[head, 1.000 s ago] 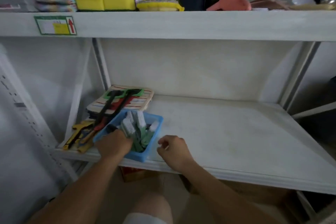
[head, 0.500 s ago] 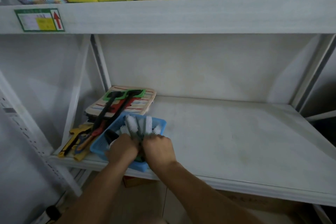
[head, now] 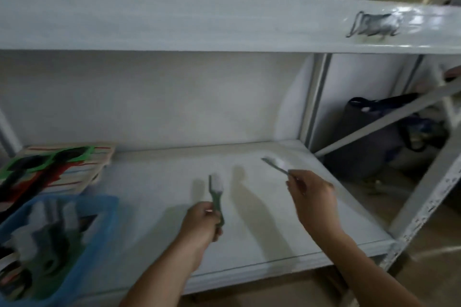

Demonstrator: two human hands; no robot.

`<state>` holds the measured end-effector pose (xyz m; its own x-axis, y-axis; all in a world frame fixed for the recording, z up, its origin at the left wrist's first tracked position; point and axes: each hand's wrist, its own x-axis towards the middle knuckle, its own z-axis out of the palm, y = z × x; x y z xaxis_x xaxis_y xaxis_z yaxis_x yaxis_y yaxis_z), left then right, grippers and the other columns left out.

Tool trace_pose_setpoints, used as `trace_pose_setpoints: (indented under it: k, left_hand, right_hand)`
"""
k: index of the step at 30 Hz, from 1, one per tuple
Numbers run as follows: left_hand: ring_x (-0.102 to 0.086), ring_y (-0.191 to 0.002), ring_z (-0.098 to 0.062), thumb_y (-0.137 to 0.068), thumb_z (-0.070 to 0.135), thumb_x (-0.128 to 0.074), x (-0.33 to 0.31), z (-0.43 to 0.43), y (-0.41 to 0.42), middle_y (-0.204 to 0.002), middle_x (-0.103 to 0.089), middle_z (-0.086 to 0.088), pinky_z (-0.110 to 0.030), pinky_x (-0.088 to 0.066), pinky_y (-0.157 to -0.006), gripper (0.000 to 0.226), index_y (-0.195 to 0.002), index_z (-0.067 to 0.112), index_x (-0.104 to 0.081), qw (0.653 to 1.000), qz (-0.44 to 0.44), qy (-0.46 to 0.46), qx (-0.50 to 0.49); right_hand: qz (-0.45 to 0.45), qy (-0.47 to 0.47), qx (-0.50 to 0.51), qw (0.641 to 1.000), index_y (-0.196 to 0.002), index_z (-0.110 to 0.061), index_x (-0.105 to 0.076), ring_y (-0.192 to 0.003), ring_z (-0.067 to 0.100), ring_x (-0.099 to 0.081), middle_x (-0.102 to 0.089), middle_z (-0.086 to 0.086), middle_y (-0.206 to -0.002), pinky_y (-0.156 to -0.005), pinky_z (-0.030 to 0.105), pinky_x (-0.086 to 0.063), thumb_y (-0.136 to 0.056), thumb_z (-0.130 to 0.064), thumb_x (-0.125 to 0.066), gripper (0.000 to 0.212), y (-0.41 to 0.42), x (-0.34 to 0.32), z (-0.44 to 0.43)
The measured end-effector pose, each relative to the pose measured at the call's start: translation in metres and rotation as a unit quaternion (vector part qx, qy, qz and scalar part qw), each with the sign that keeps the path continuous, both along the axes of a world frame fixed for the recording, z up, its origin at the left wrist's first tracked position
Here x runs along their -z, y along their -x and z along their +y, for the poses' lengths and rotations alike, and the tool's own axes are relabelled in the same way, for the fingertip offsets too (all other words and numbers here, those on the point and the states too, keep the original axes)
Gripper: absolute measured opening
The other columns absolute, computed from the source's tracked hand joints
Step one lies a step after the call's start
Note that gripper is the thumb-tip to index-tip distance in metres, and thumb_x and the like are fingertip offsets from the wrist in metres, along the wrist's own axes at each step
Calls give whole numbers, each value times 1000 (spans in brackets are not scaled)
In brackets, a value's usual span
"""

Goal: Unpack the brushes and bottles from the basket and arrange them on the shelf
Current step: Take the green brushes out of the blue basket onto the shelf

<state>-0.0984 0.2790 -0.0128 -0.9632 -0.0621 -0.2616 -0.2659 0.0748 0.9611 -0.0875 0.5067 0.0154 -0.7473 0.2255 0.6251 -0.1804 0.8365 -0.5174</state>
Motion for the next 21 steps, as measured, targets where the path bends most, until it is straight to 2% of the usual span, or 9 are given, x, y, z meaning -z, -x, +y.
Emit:
trace_pose_setpoints:
  k: [2,5,7,9,12,15,17,19,21]
  left_hand:
    - [-50,-42,-15,-93,-7,-45,17,47,20,-59,-55,-8,-22,-41,-43,26,-76,6,-60,999,-32,-8,28]
    - [-57,-46,-20,-87,-1,-50,43,105,50,-57,-60,-6,-27,-43,-50,22,-73,10,-63,999,-24,30,31]
    - [-67,-54,-23,-80,11,-56,63,131,69,-68,-69,-5,-30,-52,-53,9,-80,14,-64,996,-13,82,22]
    - [-72,-65,-28,-75,19,-59,80,151,87,-78,-72,-7,-41,-61,-62,5,-80,18,-61,993,-4,116,8]
    - [-74,-63,-31,-89,12,-53,62,171,94,-89,-71,-12,-43,-63,-61,10,-87,15,-62,996,11,89,20]
    - [-75,-71,-29,-96,5,-41,44,174,88,-99,-65,-9,-39,-64,-65,25,-92,23,-59,994,18,70,79]
    - [-74,-76,-23,-96,7,-42,40,158,78,-108,-63,-6,-41,-62,-75,28,-107,27,-58,990,47,102,92]
    - [-72,-79,-15,-95,12,-46,39,129,60,-118,-61,-1,-39,-60,-83,30,-119,24,-59,985,62,132,96]
    - [-72,-76,-10,-94,18,-49,33,92,36,-112,-65,6,-36,-59,-83,23,-110,24,-65,980,71,149,111]
  right_hand:
    - [-37,-38,23,998,-96,-17,-70,-70,12,-61,-69,-2,-83,-64,35,-55,-90,-10,-65,10,1,21,45]
    - [-80,-77,39,993,-101,-17,-70,-71,14,-64,-71,-1,-89,-65,36,-56,-92,-13,-62,12,10,52,88]
    - [-121,-86,38,988,-103,-18,-70,-74,16,-66,-71,0,-96,-67,36,-56,-92,-14,-62,14,20,70,103]
    - [-169,-99,40,980,-108,-19,-71,-82,19,-68,-71,-1,-105,-73,37,-56,-93,-16,-61,18,33,82,110]
    - [-202,-120,56,970,-116,-22,-68,-90,21,-68,-71,-1,-111,-78,38,-56,-95,-20,-57,24,48,87,110]
    - [-227,-100,75,966,-126,-22,-61,-99,20,-65,-69,3,-116,-85,34,-52,-99,-22,-48,30,53,84,102]
    - [-224,-71,78,969,-130,-21,-60,-109,19,-62,-66,2,-126,-92,32,-50,-99,-17,-49,34,50,83,90]
    - [-206,-62,56,975,-125,-21,-65,-117,16,-59,-63,-2,-132,-98,30,-46,-96,-13,-54,32,45,79,71]
    - [-182,-51,9,982,-116,-18,-70,-112,16,-62,-67,-1,-125,-95,29,-47,-91,-7,-59,30,41,75,43]
